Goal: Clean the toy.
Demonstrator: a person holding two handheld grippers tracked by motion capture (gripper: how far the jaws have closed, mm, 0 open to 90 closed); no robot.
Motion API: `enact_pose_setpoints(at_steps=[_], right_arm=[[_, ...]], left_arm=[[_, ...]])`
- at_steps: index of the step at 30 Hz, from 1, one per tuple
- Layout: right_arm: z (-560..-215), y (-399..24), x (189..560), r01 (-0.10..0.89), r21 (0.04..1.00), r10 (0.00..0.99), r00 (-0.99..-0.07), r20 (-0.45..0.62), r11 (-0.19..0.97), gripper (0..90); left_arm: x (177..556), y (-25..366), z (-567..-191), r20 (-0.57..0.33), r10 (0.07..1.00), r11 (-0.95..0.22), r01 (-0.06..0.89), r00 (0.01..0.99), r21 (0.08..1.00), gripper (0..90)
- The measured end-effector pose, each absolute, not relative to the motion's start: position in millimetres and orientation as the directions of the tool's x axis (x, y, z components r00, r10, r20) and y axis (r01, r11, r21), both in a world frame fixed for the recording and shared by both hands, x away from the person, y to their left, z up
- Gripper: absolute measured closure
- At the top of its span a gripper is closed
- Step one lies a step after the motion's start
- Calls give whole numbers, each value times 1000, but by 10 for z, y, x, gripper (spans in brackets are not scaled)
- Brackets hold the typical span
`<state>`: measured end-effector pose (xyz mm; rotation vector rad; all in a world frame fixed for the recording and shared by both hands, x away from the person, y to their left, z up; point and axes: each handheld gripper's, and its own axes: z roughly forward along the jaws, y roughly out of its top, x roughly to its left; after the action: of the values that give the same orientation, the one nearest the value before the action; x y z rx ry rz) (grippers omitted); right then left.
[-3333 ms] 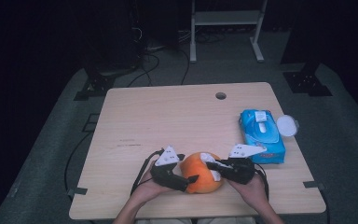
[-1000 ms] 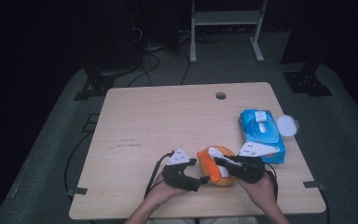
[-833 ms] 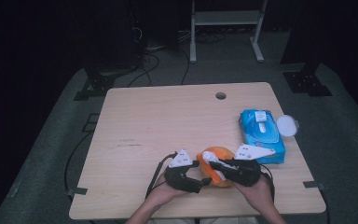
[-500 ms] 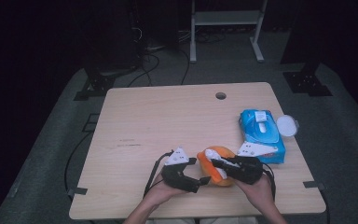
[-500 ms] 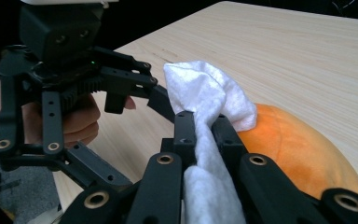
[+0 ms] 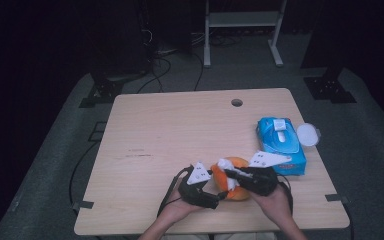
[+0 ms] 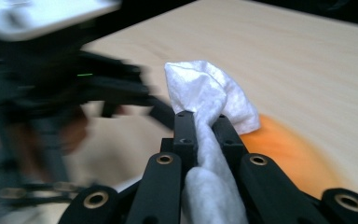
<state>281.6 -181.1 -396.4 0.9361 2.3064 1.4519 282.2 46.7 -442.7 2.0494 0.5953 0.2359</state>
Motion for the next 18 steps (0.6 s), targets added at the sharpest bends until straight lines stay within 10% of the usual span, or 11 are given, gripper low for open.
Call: enact_pose_setpoints(at_steps=[6, 18], right_arm=[[-3972, -2055, 2858, 418, 884, 676, -716, 176, 212, 817], [-3980, -1904, 2842, 421, 866, 658, -738, 153, 270, 816]], left_arm=[[2858, 494, -4402, -187, 473, -332, 371, 861, 867, 155], [2838, 464, -4413, -96, 518, -389, 334, 850, 859, 146]])
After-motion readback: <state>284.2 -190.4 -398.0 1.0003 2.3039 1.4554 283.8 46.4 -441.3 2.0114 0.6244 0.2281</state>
